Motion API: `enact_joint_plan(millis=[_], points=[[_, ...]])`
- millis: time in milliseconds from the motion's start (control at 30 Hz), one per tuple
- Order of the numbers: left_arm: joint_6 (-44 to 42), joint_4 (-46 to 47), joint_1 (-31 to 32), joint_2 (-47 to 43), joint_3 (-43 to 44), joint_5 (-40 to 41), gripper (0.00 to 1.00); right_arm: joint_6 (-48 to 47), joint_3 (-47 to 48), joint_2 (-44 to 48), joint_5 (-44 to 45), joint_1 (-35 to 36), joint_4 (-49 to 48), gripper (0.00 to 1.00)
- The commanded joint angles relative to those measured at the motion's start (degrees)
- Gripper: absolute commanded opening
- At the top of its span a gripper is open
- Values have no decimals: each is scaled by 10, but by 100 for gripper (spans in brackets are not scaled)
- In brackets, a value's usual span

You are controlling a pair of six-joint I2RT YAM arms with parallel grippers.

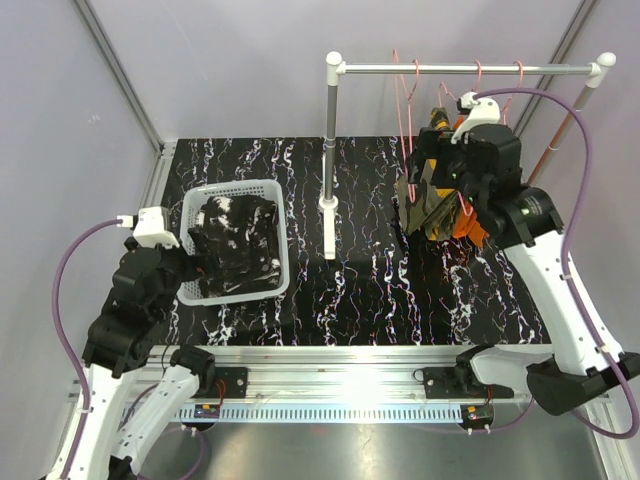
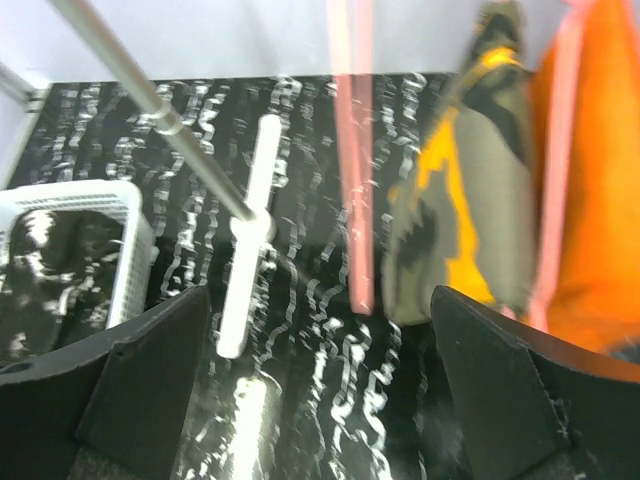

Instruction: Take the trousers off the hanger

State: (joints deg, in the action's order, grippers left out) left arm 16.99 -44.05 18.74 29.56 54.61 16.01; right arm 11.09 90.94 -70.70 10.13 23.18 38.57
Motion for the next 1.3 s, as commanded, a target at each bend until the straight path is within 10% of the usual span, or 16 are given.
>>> enact_joint_plan(millis=[0,400,967,1267], points=[[-19,61,0,-9,-22,-5,99,4,28,21,56,-18,99,99],[-20,63,0,2,-39,-30,99,13,2,-43,-35,-149,84,90],[-18,63,0,13,-42,-40,99,-14,-13,-91,-62,-169,15,0],[-17,63,1,12,-41,-43,99,-16,53,-74,-90,-169,25,0]])
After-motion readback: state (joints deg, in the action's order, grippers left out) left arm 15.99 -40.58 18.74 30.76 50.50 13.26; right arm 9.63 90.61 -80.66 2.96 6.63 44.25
